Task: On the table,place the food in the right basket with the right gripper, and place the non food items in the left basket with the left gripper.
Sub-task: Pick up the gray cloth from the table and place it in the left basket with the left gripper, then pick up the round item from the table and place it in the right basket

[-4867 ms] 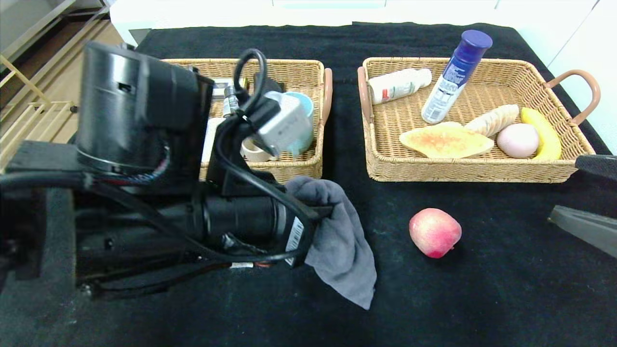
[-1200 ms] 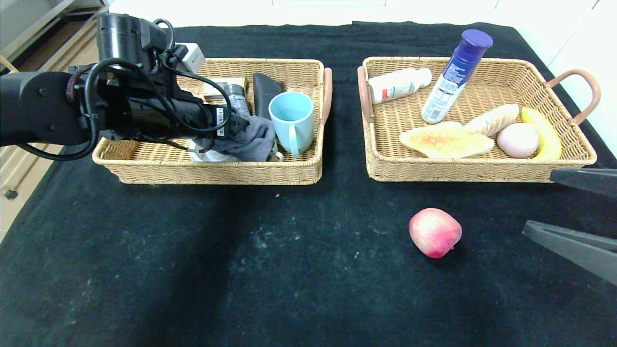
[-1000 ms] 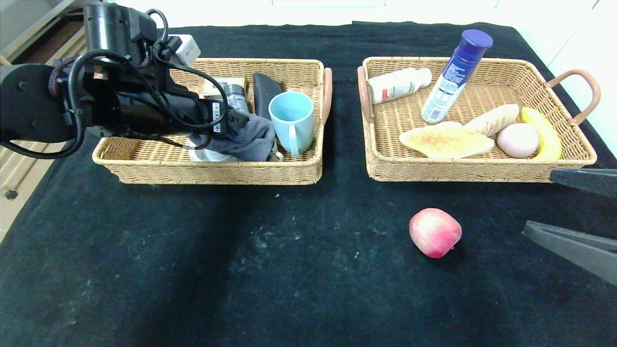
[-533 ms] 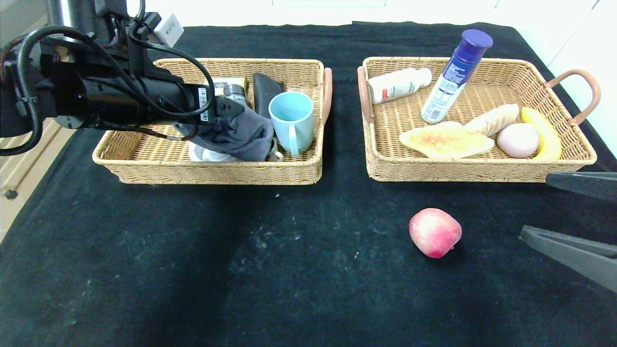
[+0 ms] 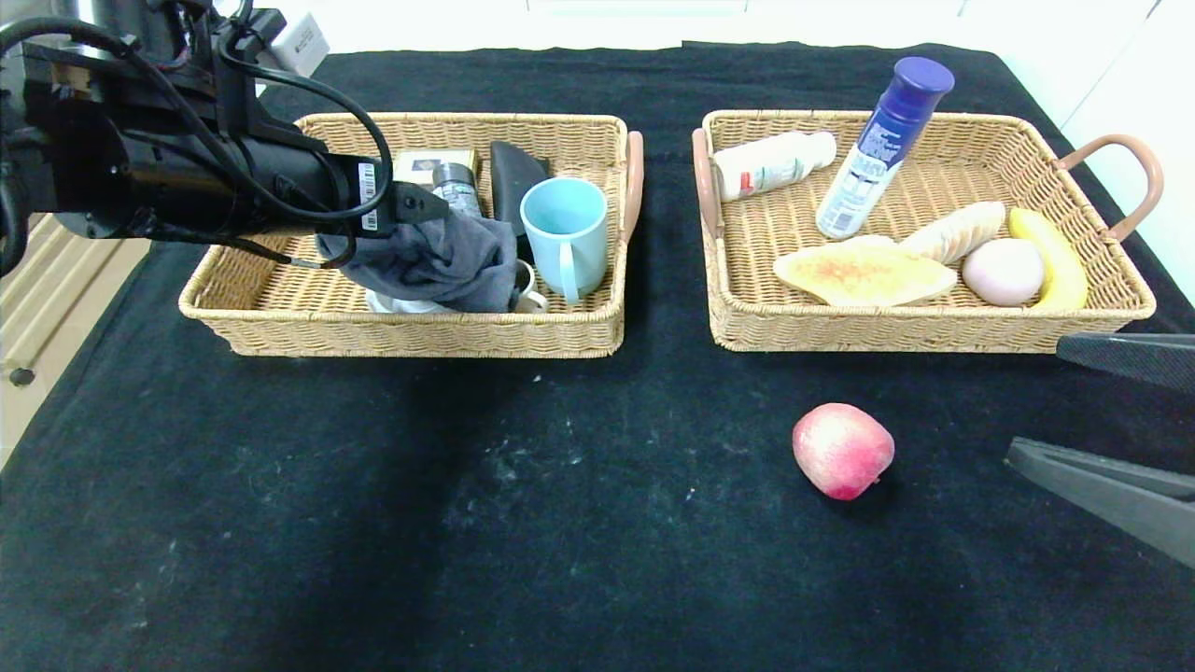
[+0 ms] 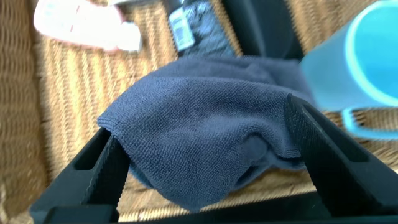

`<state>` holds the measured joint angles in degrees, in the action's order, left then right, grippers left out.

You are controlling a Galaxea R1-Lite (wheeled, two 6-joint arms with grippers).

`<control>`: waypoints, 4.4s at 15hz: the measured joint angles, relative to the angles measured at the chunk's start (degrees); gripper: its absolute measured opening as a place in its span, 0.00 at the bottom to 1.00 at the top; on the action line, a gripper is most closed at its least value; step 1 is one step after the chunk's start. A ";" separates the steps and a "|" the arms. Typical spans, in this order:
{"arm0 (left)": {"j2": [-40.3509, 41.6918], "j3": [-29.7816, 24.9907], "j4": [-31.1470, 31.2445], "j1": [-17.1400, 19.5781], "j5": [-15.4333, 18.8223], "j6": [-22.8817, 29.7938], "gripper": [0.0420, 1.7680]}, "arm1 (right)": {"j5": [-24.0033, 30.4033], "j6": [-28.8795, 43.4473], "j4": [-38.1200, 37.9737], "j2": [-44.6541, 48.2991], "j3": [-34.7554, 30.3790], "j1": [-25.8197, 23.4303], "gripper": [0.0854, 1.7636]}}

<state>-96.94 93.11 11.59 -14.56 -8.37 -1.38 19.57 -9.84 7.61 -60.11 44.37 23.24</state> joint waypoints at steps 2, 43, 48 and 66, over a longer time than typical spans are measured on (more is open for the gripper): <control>-0.49 0.94 1.77 0.04 -2.58 -0.33 0.96 | -0.02 -0.02 -0.04 -0.06 -0.02 0.02 0.97; 32.34 -31.34 15.75 -8.86 3.95 2.76 0.97 | -3.94 -0.39 -0.23 -1.57 -1.57 5.53 0.97; 34.07 -38.35 4.63 -11.62 9.39 1.51 0.97 | -7.85 -0.38 0.02 -3.63 -2.16 8.31 0.97; 35.19 -38.02 3.86 -16.31 12.48 -2.43 0.97 | -41.47 36.95 -41.25 -30.35 35.30 18.41 0.97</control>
<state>-61.75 55.09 15.46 -30.87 4.11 -3.80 -21.91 27.11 -33.65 -90.47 79.68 41.64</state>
